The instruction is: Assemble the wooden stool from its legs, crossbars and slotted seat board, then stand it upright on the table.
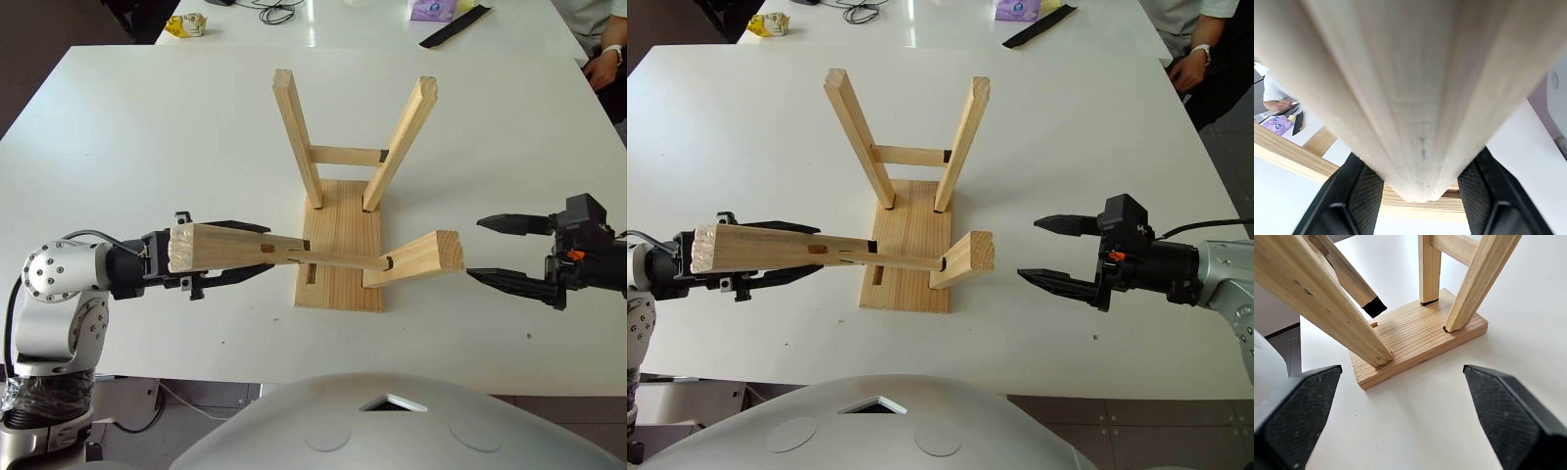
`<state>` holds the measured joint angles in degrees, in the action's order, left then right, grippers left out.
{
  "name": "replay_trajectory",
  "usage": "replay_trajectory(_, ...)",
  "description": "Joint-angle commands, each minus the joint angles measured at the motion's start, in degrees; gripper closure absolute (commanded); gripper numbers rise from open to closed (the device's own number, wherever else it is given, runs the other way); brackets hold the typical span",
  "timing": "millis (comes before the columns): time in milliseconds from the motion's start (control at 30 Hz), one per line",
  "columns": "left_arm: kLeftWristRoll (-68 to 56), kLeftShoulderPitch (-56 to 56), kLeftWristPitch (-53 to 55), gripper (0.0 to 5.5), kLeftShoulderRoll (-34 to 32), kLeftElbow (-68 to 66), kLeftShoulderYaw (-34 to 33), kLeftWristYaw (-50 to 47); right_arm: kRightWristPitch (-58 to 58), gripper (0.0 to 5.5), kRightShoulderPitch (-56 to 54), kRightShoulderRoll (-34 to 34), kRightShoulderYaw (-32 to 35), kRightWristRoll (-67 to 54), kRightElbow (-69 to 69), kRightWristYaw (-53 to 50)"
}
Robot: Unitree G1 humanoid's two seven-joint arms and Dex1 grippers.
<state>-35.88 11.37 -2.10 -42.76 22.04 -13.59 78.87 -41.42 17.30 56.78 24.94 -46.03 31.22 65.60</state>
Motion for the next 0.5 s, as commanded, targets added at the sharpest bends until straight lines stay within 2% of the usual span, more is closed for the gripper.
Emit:
replay_trajectory(33, -1.48, 0.7, 1.49, 3.44, -1.28, 1.49, -0.05, 0.08, 0.54, 0.92, 0.3, 0.12, 0.08, 0.63, 0.5, -0.25)
replay_trajectory(500, 0.64, 8.64, -0.74, 3.44, -0.85, 2.39, 1.07, 0.8, 0.59, 0.92, -0.43, 0.46, -0.34, 0.22, 0.38, -0.16)
